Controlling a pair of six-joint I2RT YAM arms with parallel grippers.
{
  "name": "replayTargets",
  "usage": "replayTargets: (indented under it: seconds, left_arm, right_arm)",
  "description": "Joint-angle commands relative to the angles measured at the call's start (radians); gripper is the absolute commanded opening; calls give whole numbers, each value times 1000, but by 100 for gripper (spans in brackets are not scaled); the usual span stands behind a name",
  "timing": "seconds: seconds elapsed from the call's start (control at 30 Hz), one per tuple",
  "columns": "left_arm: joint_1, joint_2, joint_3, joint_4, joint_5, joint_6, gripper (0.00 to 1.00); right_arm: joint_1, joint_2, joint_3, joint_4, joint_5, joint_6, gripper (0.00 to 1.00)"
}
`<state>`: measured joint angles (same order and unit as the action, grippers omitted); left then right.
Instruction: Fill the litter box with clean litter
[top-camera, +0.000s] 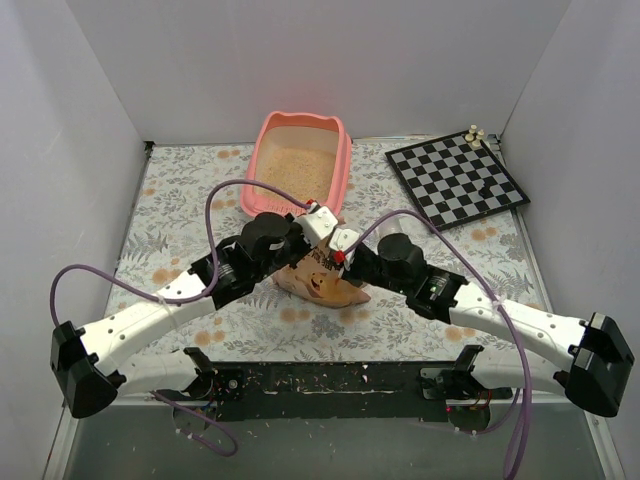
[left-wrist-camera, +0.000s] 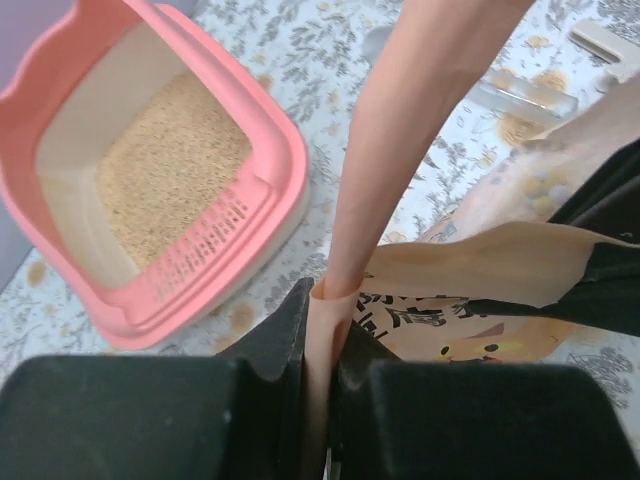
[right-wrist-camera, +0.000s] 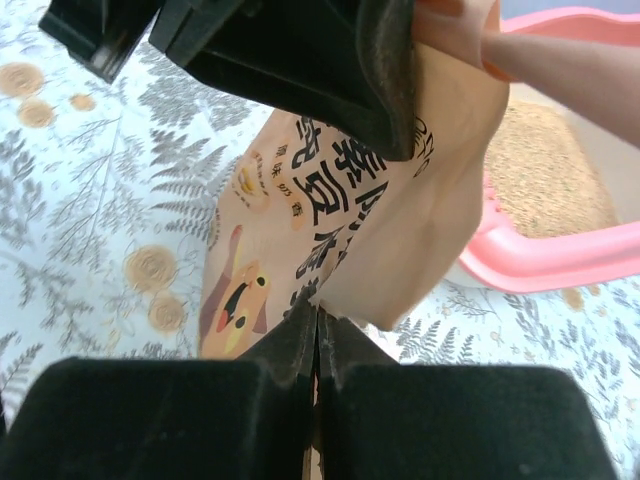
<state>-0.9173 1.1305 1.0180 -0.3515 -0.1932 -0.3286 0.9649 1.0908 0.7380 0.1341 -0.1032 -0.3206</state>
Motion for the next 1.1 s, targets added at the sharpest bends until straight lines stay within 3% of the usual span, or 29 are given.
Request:
replayTargets:
  seconds: [0.0, 0.17, 0.4, 0.5, 0.6, 0.7, 0.83, 0.9, 1.0, 1.07]
  left_arm:
    - [-26, -95, 5, 341, -120, 416, 0]
    - [-14, -92, 24, 243, -110, 370, 0]
    - [-14, -210, -237, 229, -129, 183, 0]
    - [-14, -270, -318, 206, -124, 119, 0]
    - [-14, -346, -395, 206, -117, 80, 0]
    - [-14, -423, -450, 207, -89, 39, 0]
    - [-15, -497, -501, 235, -65, 26, 0]
    - [-15, -505, -507, 238, -69, 26, 0]
    - [-15, -505, -504, 240, -77, 10, 0]
    - [-15, -517, -506, 250, -74, -4, 0]
  right_arm:
    - [75, 32, 116, 56, 261, 201, 1]
    - [113, 119, 156, 49, 318, 277, 1]
    - [115, 233, 199, -1, 316, 371, 1]
    - [116, 218, 218, -63, 325, 365, 26]
    - [113, 149, 210, -120, 356, 324, 41]
    - [104, 60, 199, -180, 343, 249, 50]
    - [92, -12, 254, -304, 292, 155, 51]
    - [87, -31, 287, -367, 264, 127, 41]
    - [75, -28, 340, -438, 244, 97, 4]
    - [52, -9, 365, -473, 203, 80, 1]
